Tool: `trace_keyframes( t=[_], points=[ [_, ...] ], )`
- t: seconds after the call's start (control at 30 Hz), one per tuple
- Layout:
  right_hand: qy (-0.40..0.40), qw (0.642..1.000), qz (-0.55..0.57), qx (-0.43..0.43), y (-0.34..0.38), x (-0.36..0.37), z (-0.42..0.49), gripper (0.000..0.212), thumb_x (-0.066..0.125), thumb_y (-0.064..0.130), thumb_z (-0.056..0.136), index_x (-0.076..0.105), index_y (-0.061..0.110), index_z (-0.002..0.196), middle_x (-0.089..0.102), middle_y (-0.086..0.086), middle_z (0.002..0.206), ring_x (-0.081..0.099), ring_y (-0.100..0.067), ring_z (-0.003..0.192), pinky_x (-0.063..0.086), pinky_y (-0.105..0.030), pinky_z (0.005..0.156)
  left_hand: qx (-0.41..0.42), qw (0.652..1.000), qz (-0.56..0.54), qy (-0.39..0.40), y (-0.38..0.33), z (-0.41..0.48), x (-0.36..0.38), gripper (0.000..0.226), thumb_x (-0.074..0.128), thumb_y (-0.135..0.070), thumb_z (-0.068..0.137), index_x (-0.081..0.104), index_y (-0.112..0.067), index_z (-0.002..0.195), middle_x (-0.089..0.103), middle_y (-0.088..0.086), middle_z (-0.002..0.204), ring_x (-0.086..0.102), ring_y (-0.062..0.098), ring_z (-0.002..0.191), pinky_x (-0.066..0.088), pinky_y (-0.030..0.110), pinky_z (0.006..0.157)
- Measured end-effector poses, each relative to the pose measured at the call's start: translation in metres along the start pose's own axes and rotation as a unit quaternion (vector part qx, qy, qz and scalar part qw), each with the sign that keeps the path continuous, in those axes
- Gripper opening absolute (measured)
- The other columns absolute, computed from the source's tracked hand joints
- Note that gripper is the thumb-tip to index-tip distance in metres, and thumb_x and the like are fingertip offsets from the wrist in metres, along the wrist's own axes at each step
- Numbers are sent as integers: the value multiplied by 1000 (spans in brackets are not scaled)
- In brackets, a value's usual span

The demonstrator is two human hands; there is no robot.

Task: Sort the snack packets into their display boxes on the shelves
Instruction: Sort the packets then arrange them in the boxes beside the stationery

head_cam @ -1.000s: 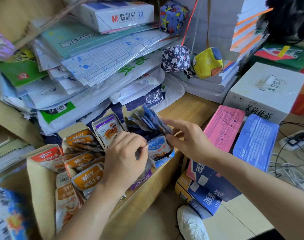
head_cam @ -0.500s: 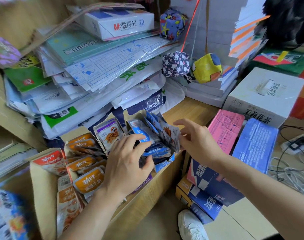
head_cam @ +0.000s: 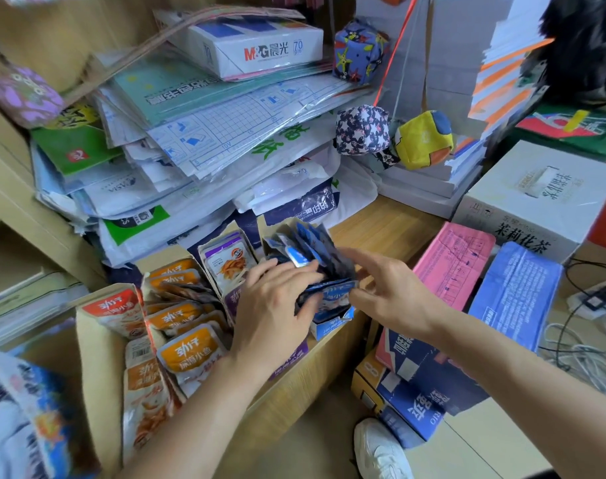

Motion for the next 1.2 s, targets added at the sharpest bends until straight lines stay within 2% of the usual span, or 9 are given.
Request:
trace_keyframes(
  t=[0.1,0.2,0.37,0.53,0.7,0.83,1.0,1.1,1.2],
  points=[
    [6,988,-142,-60,6,8,-3,88,66,32,89,11,42,158,22,7,163,43,-19,133,45,-37,106,11,998,-37,43,-2,0,5,33,83,-31,80,75,-22,110,73,-10,118,64,8,108,34,25,102],
    [29,967,-236,-92,7,19,-3,79,58,43,96,8,47,157,5,8,168,35,-22,137,41,-43,109,15,998,-41,46,-2,-5,-6,46,86,-27,75,70,-21,118,70,-8,123,55,7,114,29,22,104],
    [20,953,-299,-43,7,13,-4,66,51,40,101,15,45,157,13,6,167,28,-27,143,39,-51,106,30,999,-31,6,7,-22,-37,44,80,-36,78,72,-19,118,69,-6,127,61,10,120,39,36,108],
    [-53,943,-329,-1,27,8,-11,63,75,28,84,53,28,142,41,-5,153,37,-39,134,35,-56,102,14,999,8,-47,18,-54,-79,20,76,-22,86,77,-17,106,74,-5,108,67,16,105,49,46,93],
    [-65,962,-260,-59,83,19,-18,56,76,13,75,64,20,129,54,-6,140,42,-37,128,35,-51,98,-24,999,-6,-36,14,-96,-125,12,73,-15,87,78,-17,97,73,-9,93,67,11,87,55,41,82],
    [-39,976,-169,-133,132,38,-17,40,75,13,74,72,18,114,70,-4,106,56,-36,101,47,-49,86,-112,993,27,26,16,-140,-155,17,78,-16,85,78,-24,100,68,-22,89,63,-1,82,56,37,82],
    [28,984,-89,-151,173,75,-21,34,72,20,83,71,21,118,74,-2,106,69,-25,91,56,-38,79,-262,960,56,83,20,-200,-197,18,71,-29,91,74,-39,105,69,-26,90,63,-3,89,55,31,82],
    [82,980,-28,-180,200,111,-40,12,70,19,85,74,20,95,74,1,87,67,-20,79,54,-34,69,-340,932,90,92,21,-235,-222,12,68,-37,93,74,-40,103,68,-27,89,62,-6,86,56,31,78],
    [143,966,6,-217,230,141,-63,11,69,22,84,74,22,95,72,6,85,67,-15,75,54,-32,68,-403,905,118,71,19,-266,-248,10,66,-39,94,73,-41,101,70,-24,91,63,-4,85,57,27,74]
  ],
)
Point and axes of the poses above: each hand's wrist, its own z-axis towards the middle knuckle, its own x-axis out of the palm, y = z × x, the point moved 4 cm from there along z, towards the middle knuckle
